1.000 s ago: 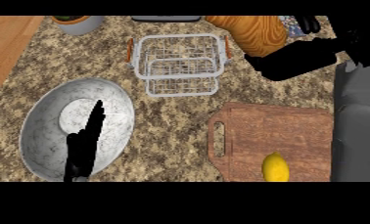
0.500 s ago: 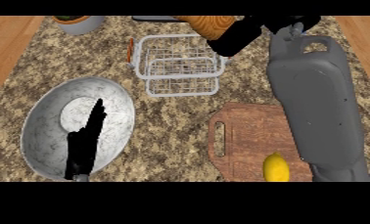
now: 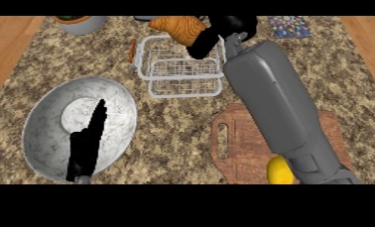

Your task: Pick the croissant from the cutting board and place it in the tiered basket

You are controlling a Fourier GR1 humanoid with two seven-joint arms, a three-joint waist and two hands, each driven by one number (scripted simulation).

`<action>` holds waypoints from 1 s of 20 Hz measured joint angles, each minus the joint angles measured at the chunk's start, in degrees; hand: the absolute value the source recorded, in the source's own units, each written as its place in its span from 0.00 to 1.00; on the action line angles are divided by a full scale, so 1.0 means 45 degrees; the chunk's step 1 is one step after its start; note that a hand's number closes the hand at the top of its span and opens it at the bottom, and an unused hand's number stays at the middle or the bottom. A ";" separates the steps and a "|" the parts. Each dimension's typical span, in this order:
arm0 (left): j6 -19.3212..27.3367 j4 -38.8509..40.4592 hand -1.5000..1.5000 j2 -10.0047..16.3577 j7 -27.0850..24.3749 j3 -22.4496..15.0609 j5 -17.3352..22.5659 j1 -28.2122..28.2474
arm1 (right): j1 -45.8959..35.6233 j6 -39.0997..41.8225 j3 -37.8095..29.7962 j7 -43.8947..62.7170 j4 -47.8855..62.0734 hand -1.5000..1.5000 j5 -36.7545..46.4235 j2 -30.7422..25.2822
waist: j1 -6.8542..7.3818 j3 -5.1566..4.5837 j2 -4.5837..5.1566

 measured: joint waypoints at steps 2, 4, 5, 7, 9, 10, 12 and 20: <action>-0.0060 -0.0030 0.50 -0.0016 -0.0063 -0.0003 -0.0001 0.0058 | -0.0092 -0.0436 -0.0068 -0.0370 0.0724 1.00 -0.0015 0.0095 | -0.0006 -0.0003 0.0002; -0.0132 0.0104 0.50 -0.0013 -0.0271 0.0081 0.0058 0.0035 | -0.0048 -0.0946 -0.0223 -0.0637 0.1284 1.00 -0.0490 0.0153 | 0.0012 0.0006 0.0003; -0.0187 0.0095 0.50 0.0010 -0.0270 0.0089 0.0080 0.0005 | -0.0053 -0.1174 -0.0345 -0.0695 0.1573 0.00 -0.0933 0.0171 | 0.0062 0.0004 0.0018; -0.0155 0.0131 0.50 -0.0060 -0.0191 0.0001 -0.0008 -0.0093 | -0.0188 -0.1503 -0.0469 -0.0554 0.1924 0.00 -0.2041 0.0202 | 0.0139 0.0008 0.0032; -0.0188 0.0117 0.50 -0.0065 -0.0190 -0.0026 -0.0031 -0.0084 | -0.0025 -0.1877 -0.0488 -0.0700 0.2183 0.00 -0.3041 0.0219 | 0.0156 0.0011 0.0024; -0.0166 0.0085 0.50 -0.0063 -0.0005 -0.0051 -0.0078 -0.0167 | -0.0112 -0.2140 -0.0523 -0.0843 0.2515 0.00 -0.3518 0.0224 | 0.0200 0.0007 0.0040; -0.0195 0.0018 0.50 -0.0033 -0.0059 -0.0031 -0.0076 -0.0120 | -0.0135 -0.2615 -0.0775 -0.1399 0.3007 0.00 -0.4336 0.0233 | 0.0231 0.0001 0.0057; -0.0264 0.0335 0.50 -0.0028 -0.0451 0.0253 0.0055 -0.0116 | -0.0469 -0.4338 -0.1855 -0.2622 0.2955 0.00 -0.6715 0.0154 | 0.0032 0.0026 -0.0003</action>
